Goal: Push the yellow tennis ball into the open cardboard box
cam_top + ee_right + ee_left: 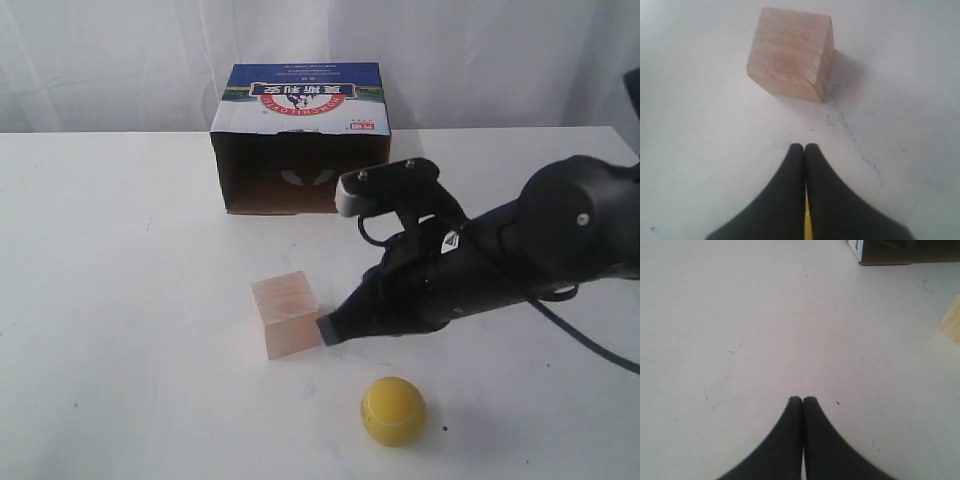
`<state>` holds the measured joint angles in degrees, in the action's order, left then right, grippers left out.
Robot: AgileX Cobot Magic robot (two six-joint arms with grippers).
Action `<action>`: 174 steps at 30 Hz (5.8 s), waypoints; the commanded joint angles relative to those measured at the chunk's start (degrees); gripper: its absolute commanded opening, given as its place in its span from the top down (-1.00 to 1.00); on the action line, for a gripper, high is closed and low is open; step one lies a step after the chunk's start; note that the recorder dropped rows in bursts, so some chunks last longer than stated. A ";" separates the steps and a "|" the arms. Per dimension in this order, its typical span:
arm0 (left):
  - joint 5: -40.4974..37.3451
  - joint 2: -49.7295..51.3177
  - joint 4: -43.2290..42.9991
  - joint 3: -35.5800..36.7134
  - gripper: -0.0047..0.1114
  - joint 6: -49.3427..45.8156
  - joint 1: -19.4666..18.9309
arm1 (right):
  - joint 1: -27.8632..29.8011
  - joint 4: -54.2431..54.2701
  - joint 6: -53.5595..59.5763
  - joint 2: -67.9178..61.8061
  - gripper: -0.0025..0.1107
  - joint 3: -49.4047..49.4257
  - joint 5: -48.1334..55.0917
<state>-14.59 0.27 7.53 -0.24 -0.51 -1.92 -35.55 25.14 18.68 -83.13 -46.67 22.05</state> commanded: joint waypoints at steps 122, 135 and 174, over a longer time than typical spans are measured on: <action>-0.04 -0.27 0.41 0.24 0.92 0.51 -0.10 | 8.83 -14.78 -6.78 -34.06 0.96 -16.78 -39.41; -0.04 -0.27 0.41 0.24 0.92 0.51 -0.10 | 9.25 -14.78 -6.64 -24.28 0.96 -19.91 -20.93; -0.04 -0.27 0.41 0.24 0.92 0.51 -0.10 | 9.60 -14.55 -10.05 -33.00 0.96 -21.13 -34.45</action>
<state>-14.59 0.27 7.53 -0.24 -0.51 -1.92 -26.28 10.32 10.28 -118.18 -68.81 -10.97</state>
